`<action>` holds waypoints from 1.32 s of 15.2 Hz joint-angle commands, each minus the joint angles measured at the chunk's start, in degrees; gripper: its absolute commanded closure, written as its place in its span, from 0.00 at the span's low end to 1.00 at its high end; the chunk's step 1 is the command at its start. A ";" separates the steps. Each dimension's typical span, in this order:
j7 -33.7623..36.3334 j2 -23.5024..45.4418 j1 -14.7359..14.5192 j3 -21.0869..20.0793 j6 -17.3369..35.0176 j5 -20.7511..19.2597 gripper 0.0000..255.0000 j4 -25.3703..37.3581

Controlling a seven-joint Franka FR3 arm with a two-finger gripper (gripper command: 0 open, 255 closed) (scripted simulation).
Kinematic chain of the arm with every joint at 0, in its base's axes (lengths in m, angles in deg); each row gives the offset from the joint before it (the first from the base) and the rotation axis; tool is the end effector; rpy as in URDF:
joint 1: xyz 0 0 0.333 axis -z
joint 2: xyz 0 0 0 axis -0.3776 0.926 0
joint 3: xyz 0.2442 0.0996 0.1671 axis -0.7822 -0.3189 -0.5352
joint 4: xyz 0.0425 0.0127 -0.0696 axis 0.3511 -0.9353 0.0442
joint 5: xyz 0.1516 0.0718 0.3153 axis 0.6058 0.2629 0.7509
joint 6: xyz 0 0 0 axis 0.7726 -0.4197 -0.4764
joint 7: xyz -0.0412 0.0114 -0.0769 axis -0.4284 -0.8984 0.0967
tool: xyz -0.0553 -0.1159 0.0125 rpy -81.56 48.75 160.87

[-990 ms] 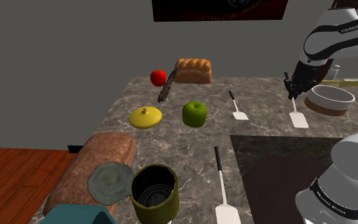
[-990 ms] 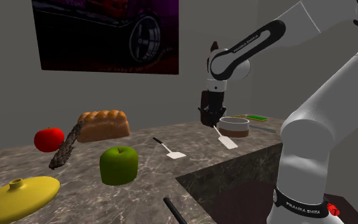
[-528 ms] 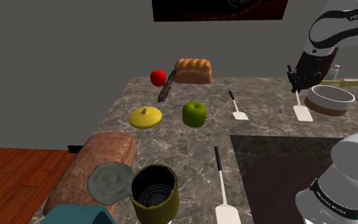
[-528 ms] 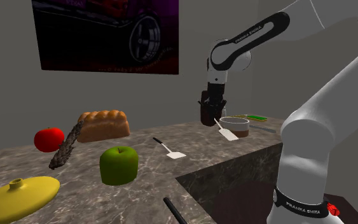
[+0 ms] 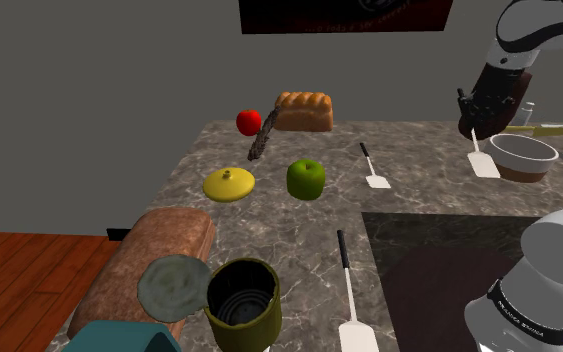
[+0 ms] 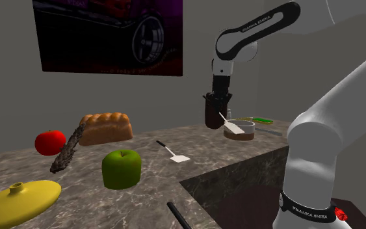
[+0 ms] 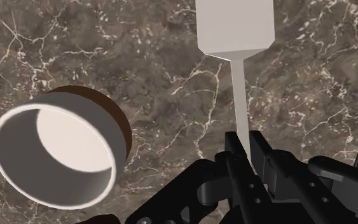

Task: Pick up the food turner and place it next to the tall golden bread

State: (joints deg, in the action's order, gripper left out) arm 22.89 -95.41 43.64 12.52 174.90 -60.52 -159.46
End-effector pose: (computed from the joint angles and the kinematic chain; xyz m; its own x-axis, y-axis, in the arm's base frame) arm 0.2523 -0.2202 0.4871 0.7483 -0.6600 0.0669 -0.6614 -0.7500 -0.0007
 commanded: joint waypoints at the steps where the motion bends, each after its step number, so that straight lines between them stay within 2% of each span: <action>1: -0.03 -0.06 -0.11 -0.24 -1.64 0.22 1.00 1.54; 11: -0.31 0.03 -0.50 -1.15 -8.82 1.06 1.00 8.82; 20: 8.82 12.45 -5.42 -7.92 -5.72 5.96 1.00 17.37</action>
State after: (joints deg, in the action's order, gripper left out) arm 30.48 -84.60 38.83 5.49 169.28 -55.15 -143.76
